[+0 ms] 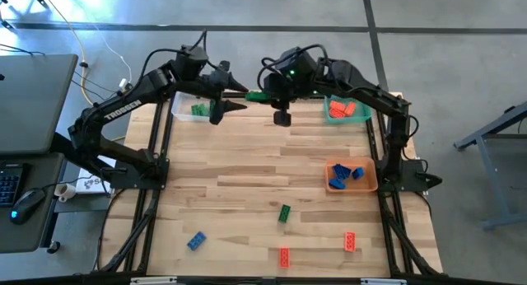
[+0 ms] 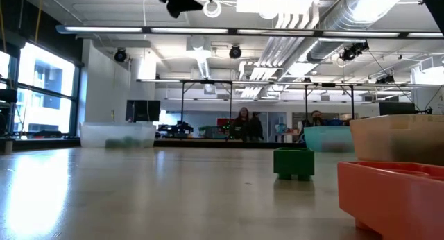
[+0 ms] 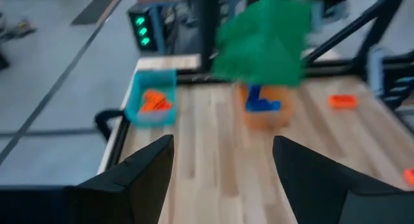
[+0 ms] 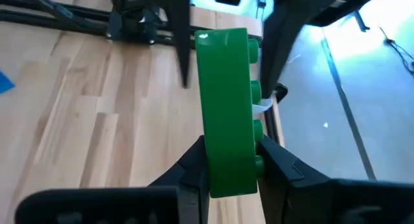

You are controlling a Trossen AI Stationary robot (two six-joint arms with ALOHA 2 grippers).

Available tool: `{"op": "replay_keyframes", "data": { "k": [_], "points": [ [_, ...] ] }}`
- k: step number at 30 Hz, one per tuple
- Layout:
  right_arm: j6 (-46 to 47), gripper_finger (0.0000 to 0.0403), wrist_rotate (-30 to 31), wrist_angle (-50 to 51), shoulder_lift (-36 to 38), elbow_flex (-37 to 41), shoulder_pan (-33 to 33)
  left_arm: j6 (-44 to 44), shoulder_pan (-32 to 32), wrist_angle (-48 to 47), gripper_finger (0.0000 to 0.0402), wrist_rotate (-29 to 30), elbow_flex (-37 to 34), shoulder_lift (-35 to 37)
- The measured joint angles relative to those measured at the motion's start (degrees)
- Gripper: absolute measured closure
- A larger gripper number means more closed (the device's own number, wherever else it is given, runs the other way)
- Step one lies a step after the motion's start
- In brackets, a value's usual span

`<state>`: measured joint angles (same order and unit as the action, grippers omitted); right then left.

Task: Sort & place blocks by color
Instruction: Put the green game piece into the transparent bin

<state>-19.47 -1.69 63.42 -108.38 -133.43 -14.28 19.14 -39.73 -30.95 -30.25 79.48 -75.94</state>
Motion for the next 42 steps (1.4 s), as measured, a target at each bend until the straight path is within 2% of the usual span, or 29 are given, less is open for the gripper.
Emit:
{"op": "replay_keyframes", "data": {
  "k": [4, 10, 18, 24, 29, 37, 42],
  "points": [
    [0.16, 0.0337, 0.09, -1.03, 0.0, 0.09, -0.15, -2.62, -0.99, 3.99, 0.0149, -5.2, 0.0, 0.0],
    [1.62, 0.0337, 0.01, -3.77, 0.0, 0.11, -0.42, -5.09, -1.15, 9.06, 0.0149, -6.27, 0.0, 0.02],
    [1.53, 0.0337, 0.28, -6.01, -0.42, 0.11, -0.48, -7.17, -1.13, 12.97, 0.0149, -12.64, 0.0, 0.02],
    [1.64, 0.0337, 0.02, -8.09, -0.42, 0.11, -0.48, -9.61, -1.13, 16.65, 0.0154, -13.23, 0.0, 0.02],
    [1.62, 0.0337, -0.07, -8.0, -0.42, 0.13, -0.48, -10.13, -1.13, 18.33, 0.0202, -13.19, 0.0, 0.02],
    [3.59, 0.0325, -0.12, -7.96, -0.42, 0.13, -0.48, -7.57, -1.19, 18.53, 0.0329, -11.63, 0.02, 0.04],
    [5.66, 0.0305, -0.38, -6.91, -0.51, 0.22, -0.65, -5.97, -1.15, 16.28, 0.0331, -10.23, 0.07, 0.04]
  ]
}}
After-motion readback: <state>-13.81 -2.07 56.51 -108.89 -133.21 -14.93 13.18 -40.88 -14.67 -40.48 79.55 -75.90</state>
